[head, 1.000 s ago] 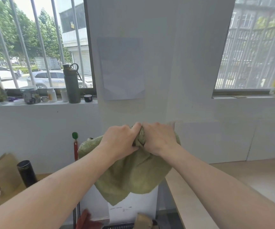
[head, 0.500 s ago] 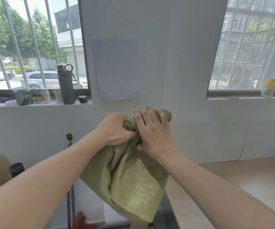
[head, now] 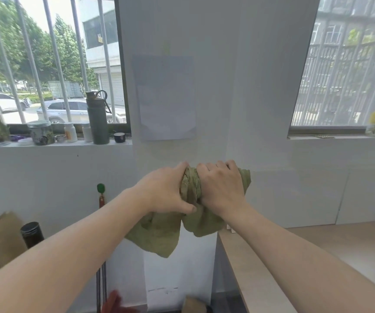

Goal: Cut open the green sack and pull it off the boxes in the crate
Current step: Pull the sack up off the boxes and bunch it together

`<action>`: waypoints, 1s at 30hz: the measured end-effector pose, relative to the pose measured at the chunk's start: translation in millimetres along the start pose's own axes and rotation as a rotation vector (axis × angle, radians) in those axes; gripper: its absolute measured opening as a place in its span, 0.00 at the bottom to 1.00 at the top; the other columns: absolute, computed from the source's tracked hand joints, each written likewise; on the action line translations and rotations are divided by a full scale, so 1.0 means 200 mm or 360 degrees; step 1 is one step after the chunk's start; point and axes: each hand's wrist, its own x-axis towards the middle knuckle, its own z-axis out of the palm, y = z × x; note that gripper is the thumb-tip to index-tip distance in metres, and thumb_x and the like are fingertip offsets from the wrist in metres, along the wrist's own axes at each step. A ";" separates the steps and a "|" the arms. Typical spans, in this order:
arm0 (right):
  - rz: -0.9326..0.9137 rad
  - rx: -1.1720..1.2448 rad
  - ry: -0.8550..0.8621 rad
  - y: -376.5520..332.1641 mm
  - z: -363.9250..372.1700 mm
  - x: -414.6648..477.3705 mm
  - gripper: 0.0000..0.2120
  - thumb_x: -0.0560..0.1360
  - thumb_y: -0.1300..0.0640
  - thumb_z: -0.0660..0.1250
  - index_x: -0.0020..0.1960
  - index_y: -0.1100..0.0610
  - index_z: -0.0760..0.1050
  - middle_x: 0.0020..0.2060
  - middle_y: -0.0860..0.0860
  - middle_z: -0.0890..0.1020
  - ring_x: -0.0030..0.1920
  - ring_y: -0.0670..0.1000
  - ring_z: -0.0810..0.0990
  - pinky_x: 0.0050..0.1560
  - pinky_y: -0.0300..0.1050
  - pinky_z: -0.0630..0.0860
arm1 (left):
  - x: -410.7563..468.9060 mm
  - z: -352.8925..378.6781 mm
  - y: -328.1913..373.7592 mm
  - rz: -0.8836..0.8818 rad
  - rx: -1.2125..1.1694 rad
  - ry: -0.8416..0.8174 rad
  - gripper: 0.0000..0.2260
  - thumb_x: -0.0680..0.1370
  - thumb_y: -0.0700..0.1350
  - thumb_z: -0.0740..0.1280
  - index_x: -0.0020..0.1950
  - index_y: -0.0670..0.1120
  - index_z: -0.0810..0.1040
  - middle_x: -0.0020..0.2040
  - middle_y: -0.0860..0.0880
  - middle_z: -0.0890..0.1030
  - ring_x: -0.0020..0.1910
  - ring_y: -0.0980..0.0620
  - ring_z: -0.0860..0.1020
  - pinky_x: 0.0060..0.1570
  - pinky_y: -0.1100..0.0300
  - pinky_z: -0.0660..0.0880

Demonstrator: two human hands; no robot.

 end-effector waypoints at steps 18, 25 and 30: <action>0.0080 0.0493 -0.0518 0.03 -0.01 0.00 0.21 0.65 0.48 0.70 0.56 0.49 0.71 0.46 0.48 0.79 0.49 0.56 0.79 0.45 0.49 0.67 | 0.02 0.23 -0.10 0.0198 0.0829 0.0657 0.26 0.68 0.49 0.74 0.65 0.49 0.76 0.39 0.44 0.79 0.33 0.41 0.79 0.30 0.54 0.71; -0.0111 0.0283 -0.0169 0.00 0.03 -0.03 0.53 0.58 0.36 0.73 0.77 0.54 0.61 0.68 0.55 0.70 0.72 0.59 0.67 0.72 0.60 0.60 | 0.07 0.10 -0.10 -0.0126 0.0270 0.0524 0.16 0.71 0.51 0.68 0.58 0.53 0.73 0.43 0.50 0.82 0.43 0.43 0.81 0.39 0.55 0.75; -0.0015 0.0126 0.0025 0.01 0.07 0.01 0.47 0.56 0.50 0.80 0.72 0.55 0.68 0.62 0.55 0.76 0.67 0.61 0.73 0.69 0.60 0.62 | 0.08 0.03 -0.07 -0.0144 -0.0336 0.0352 0.06 0.68 0.51 0.66 0.43 0.52 0.78 0.37 0.55 0.82 0.40 0.48 0.81 0.43 0.49 0.81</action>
